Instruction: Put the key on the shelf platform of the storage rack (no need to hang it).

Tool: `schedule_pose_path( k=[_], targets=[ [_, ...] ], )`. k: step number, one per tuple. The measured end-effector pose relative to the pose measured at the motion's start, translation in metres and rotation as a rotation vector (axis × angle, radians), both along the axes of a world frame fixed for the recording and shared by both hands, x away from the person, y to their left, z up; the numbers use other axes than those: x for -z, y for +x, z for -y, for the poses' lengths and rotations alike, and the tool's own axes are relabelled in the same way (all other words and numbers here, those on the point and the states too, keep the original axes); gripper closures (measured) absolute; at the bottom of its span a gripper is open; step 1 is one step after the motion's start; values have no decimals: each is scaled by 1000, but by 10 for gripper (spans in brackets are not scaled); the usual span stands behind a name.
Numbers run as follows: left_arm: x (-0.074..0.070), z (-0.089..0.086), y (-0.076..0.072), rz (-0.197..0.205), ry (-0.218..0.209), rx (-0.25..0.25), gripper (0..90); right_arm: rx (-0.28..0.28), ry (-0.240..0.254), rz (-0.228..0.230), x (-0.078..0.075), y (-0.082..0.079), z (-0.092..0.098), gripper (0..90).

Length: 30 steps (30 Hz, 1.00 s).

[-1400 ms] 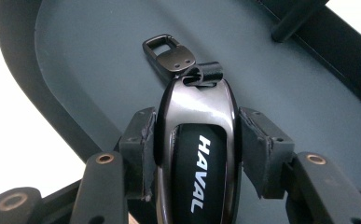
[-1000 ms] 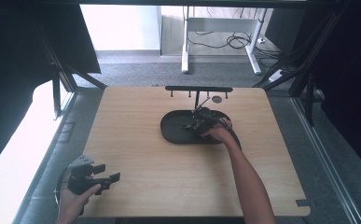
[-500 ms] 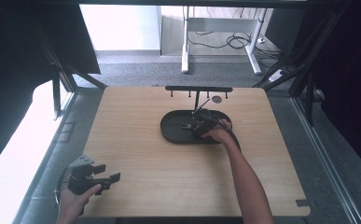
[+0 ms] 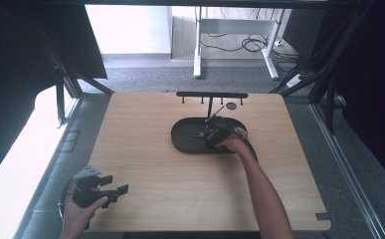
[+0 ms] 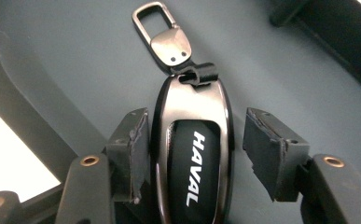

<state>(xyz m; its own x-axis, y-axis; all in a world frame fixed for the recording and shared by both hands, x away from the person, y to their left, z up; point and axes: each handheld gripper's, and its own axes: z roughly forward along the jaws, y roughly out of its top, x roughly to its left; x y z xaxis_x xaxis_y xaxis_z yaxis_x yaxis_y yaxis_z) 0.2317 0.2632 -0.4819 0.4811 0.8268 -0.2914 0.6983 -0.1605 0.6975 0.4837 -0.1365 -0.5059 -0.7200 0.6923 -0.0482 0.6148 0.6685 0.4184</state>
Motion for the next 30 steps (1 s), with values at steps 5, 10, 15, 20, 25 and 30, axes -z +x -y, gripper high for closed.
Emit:
schedule_pose_path(
  k=[5,10,15,20,25,30],
  targets=[
    [-1,1,0,-1,0,-1,220,8,25,21,-12,-7,2,380],
    [1,2,0,-3,0,1,220,-18,33,47,-23,-17,2,361],
    [1,5,0,-5,3,7,220,-26,46,91,-34,-31,2,364],
    [1,6,0,-5,7,5,220,-32,85,104,-44,-46,6,361],
    [2,7,0,-6,8,9,220,-59,130,103,-51,-65,9,362],
    [3,8,1,-7,11,12,220,-89,171,108,-50,-92,16,359]
  ],
)
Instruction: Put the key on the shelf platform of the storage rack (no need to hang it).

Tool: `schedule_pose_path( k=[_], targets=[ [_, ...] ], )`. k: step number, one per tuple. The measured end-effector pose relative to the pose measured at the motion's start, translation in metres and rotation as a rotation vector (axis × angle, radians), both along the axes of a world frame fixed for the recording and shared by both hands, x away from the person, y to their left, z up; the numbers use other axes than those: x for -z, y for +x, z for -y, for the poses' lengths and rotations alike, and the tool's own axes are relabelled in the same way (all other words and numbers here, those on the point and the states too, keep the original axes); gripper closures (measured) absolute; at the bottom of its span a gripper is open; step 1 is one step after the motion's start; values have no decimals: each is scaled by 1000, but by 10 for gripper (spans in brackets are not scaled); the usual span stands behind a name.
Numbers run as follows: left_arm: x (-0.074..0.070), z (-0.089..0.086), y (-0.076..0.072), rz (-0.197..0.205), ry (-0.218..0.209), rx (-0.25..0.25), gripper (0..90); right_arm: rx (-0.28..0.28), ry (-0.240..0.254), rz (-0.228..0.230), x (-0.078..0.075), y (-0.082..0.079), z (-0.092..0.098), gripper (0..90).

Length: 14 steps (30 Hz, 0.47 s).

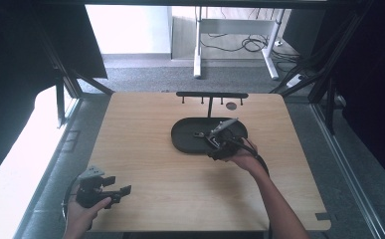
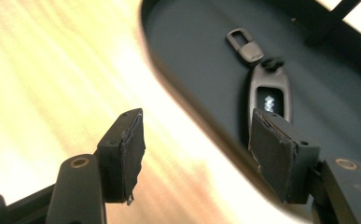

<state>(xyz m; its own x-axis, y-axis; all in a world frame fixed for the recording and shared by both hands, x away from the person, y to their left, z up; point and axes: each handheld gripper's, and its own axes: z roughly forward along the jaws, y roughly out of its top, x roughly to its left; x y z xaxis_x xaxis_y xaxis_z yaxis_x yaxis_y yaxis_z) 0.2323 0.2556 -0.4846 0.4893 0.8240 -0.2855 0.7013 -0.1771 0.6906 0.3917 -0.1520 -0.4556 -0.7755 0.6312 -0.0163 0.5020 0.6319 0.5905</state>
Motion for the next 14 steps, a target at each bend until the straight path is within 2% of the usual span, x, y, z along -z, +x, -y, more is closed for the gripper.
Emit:
schedule_pose_path(
  k=[7,11,14],
  targets=[
    [2,4,1,-4,3,-2,221,-18,74,18,10,-40,20,359],
    [4,7,1,-10,8,1,221,-8,94,29,17,-57,29,358],
    [5,10,2,-13,13,6,221,-11,96,33,18,-63,33,351]
  ],
)
